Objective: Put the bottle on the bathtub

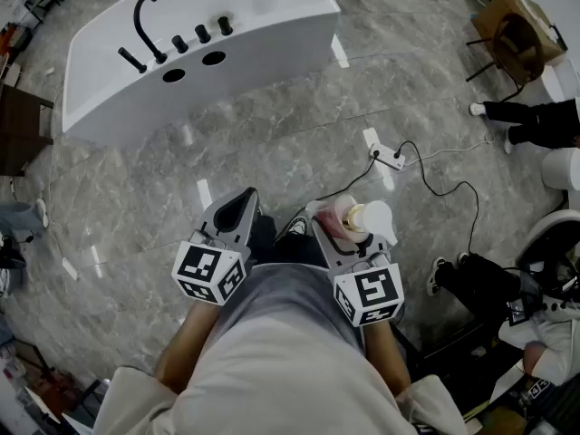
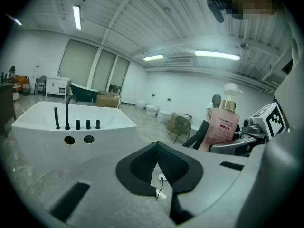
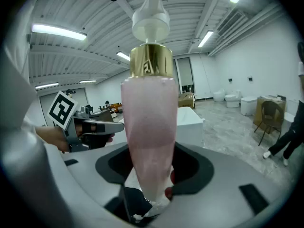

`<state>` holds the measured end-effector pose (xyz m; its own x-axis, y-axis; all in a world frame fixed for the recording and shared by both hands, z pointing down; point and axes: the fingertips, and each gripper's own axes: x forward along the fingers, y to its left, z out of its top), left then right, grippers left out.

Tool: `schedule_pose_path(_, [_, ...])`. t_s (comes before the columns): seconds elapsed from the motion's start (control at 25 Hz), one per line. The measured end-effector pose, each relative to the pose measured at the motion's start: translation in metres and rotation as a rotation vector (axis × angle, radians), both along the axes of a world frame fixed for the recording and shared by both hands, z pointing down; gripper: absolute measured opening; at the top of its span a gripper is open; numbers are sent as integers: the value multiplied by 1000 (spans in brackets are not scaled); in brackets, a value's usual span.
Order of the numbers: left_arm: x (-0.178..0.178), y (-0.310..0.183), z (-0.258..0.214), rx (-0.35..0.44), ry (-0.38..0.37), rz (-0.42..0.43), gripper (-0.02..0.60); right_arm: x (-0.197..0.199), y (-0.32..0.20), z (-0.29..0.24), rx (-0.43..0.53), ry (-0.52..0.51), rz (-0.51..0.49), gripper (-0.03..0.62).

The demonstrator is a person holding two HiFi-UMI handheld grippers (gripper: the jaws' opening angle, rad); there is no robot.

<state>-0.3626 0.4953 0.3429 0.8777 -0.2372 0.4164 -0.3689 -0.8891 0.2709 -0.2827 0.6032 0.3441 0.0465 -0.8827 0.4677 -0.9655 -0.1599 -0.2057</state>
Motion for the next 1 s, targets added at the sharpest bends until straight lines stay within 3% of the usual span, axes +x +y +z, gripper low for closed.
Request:
schedule_pose_path(0.24, [6,21,4,-10,-1,11,5,4,20,6,-10,1,-5,221])
schedule_pose_path(0.44, [7,22,5,-13,-9,-5,3,12,27,9,-2,-58,23,221])
schedule_pose_path(1.0, [37,-32,27,-103,-45,-17,5,72,-17,28,-78,-79,36,221])
